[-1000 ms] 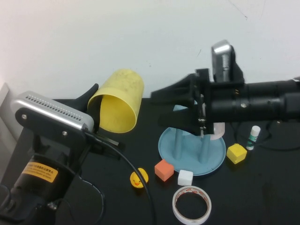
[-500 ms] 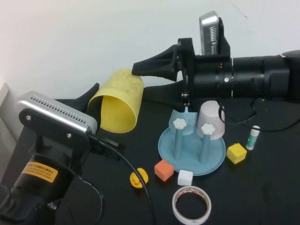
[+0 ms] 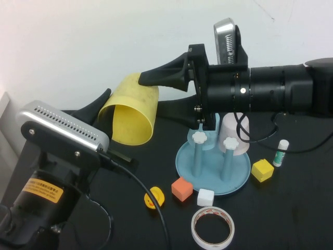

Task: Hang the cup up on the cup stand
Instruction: Adjust the cup with two arms

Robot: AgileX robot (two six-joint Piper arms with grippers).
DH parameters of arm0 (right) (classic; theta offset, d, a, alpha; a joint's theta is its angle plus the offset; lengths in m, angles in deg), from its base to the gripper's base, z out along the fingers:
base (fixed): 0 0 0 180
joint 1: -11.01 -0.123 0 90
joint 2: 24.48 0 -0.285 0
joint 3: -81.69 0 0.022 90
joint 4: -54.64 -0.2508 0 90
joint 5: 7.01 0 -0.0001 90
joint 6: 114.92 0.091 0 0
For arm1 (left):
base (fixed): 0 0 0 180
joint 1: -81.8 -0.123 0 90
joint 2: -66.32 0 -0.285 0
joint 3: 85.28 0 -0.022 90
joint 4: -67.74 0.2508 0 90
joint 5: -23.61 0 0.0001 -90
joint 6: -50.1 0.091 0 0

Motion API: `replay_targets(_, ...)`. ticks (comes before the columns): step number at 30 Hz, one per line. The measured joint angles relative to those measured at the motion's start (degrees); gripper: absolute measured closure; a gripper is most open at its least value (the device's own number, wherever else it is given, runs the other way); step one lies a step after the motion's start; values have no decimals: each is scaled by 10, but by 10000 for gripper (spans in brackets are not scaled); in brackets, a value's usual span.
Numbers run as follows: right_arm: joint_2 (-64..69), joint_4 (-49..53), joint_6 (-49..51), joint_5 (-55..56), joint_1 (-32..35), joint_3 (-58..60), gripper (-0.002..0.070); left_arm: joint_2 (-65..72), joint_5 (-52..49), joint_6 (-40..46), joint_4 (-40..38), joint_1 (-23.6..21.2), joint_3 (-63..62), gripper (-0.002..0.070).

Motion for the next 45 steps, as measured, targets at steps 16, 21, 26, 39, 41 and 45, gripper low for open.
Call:
replay_targets(16,0,-8,-13,11,-6,0,153,0,0,0,19,-3,1,660)
replay_targets(21,0,-13,-47,18,-8,0,151,0,0,0,19,-3,1,659)
replay_targets(26,0,-14,-51,35,-12,0,150,0,-4,0,17,-3,1,657)
replay_targets(39,1,-13,-13,39,-18,0,60,0,-9,0,54,-1,1,662)
replay_targets(41,3,-13,-11,39,-18,0,73,0,-9,0,60,0,1,664)
replay_targets(45,3,-9,7,34,-18,0,107,0,-9,0,69,1,1,665)
